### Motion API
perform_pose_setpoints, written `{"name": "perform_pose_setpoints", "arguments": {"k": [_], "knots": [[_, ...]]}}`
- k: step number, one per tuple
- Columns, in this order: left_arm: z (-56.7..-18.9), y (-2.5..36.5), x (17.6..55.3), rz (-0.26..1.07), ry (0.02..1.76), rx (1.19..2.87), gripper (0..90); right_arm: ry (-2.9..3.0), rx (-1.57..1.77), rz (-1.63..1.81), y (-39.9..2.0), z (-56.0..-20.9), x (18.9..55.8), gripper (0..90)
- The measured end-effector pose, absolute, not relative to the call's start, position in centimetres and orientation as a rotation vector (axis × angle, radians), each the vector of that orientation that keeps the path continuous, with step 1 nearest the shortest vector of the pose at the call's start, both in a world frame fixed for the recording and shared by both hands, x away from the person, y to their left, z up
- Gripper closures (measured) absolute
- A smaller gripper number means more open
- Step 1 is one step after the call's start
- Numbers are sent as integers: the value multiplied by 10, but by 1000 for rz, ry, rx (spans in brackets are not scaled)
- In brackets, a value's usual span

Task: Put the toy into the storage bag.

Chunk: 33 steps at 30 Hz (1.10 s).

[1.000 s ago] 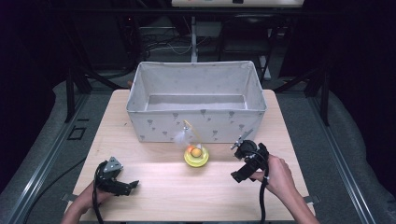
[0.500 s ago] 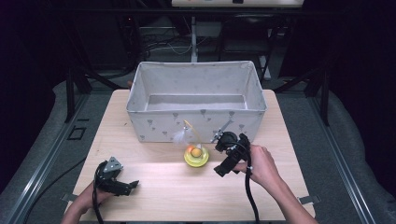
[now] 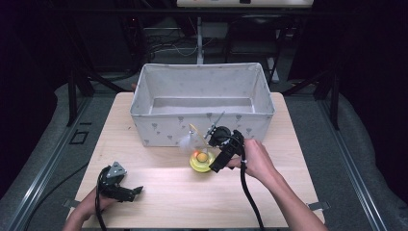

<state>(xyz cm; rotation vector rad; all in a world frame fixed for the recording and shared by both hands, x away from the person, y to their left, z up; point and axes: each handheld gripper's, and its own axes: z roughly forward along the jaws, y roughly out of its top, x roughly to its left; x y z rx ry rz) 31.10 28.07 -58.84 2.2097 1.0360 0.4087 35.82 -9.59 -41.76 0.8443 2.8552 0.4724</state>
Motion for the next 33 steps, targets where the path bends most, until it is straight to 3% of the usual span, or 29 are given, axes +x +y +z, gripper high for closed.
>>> {"name": "perform_pose_setpoints", "arguments": {"k": [18,33], "knots": [[-588,281,311,408,1034,2210,0,2847,745,447,-66,-400,383,512],[-588,281,311,409,1033,2211,0,2878,712,377,-51,-398,390,737]]}}
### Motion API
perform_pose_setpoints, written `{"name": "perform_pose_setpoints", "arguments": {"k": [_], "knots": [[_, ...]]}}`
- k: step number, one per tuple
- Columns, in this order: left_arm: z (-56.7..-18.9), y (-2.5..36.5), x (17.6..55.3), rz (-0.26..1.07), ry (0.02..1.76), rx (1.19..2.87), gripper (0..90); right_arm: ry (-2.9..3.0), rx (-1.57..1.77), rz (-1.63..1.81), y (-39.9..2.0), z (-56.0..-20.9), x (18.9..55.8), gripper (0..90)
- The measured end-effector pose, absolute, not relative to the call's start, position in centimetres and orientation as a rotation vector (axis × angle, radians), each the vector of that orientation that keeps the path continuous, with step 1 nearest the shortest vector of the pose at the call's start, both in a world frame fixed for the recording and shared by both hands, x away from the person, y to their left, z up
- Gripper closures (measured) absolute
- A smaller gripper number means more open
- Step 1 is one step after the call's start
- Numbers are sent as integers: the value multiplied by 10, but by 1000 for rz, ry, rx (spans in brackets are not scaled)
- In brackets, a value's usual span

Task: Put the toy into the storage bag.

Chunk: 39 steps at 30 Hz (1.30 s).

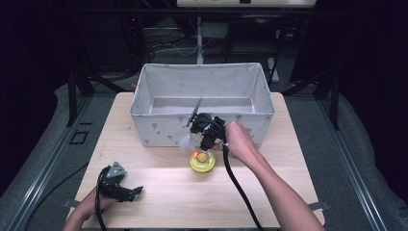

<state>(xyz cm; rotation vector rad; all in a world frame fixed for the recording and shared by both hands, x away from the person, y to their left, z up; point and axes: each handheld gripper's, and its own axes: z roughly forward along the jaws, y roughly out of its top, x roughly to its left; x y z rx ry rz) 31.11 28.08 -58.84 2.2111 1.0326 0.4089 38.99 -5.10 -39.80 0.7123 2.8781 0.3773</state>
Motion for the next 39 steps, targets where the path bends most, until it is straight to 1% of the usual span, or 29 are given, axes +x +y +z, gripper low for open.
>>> {"name": "perform_pose_setpoints", "arguments": {"k": [1,5,13,28,39], "knots": [[-588,281,311,409,1033,2212,0,2881,709,364,-50,-398,390,770],[-588,281,311,408,1034,2210,0,2885,701,356,-48,-397,390,823],[-588,281,311,410,1031,2212,0,2894,684,361,-44,-395,390,868],[-588,281,311,410,1031,2211,0,2909,694,389,-47,-390,395,878],[-588,281,311,409,1032,2209,0,2910,684,419,-48,-384,390,878]]}}
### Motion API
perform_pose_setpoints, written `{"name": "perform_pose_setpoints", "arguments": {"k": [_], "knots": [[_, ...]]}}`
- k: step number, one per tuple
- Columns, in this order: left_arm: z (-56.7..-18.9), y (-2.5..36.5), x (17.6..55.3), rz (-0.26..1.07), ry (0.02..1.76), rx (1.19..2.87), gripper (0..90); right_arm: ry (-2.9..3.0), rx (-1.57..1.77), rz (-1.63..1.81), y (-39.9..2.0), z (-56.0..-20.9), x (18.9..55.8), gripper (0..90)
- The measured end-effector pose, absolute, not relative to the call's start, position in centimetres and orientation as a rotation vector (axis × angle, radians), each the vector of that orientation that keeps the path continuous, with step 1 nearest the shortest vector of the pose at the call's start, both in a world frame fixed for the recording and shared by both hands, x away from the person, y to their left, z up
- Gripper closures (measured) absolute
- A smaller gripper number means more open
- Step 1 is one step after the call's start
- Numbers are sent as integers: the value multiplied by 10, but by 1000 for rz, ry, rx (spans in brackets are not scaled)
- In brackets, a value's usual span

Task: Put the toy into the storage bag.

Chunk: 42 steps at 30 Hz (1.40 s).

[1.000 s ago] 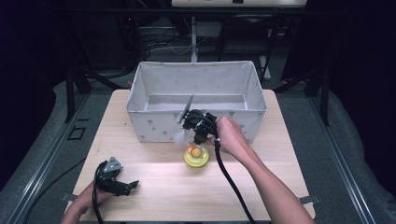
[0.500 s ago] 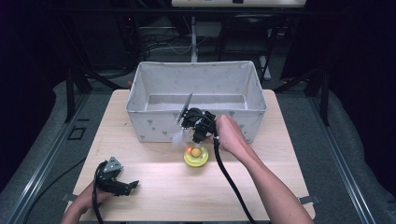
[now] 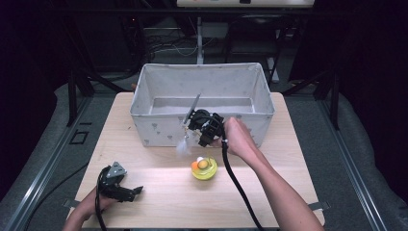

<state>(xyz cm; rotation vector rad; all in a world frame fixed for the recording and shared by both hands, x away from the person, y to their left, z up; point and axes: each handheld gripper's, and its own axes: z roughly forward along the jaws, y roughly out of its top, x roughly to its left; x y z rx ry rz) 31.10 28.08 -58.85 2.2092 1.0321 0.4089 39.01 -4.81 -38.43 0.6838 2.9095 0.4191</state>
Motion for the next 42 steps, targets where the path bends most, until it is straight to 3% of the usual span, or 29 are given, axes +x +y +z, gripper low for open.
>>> {"name": "perform_pose_setpoints", "arguments": {"k": [42], "knots": [[-589,282,311,410,1024,2202,0,2834,661,466,-60,-325,384,887]]}}
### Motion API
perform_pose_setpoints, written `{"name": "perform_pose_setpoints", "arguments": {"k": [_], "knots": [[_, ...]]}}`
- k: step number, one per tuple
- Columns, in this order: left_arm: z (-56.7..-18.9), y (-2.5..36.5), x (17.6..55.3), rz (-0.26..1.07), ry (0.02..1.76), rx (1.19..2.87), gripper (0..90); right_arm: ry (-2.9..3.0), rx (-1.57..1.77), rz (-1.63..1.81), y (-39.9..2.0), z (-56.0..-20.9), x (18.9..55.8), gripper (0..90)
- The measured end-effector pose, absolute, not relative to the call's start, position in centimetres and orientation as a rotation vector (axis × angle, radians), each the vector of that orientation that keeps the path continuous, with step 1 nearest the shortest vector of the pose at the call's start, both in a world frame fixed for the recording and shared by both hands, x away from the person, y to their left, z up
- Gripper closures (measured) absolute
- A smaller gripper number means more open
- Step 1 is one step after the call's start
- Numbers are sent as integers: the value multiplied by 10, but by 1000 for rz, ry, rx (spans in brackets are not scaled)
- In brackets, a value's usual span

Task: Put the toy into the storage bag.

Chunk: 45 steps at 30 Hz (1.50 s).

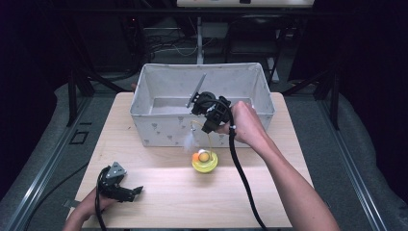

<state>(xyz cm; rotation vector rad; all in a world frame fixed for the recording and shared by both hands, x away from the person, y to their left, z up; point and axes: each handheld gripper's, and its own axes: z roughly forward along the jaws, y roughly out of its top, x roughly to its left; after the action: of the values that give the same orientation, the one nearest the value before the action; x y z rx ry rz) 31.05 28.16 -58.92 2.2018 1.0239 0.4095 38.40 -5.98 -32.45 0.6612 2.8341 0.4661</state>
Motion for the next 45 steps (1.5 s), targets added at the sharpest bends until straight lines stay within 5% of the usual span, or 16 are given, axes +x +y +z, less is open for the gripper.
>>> {"name": "perform_pose_setpoints", "arguments": {"k": [45], "knots": [[-589,282,311,411,1023,2203,0,2713,670,540,-83,-261,380,891]]}}
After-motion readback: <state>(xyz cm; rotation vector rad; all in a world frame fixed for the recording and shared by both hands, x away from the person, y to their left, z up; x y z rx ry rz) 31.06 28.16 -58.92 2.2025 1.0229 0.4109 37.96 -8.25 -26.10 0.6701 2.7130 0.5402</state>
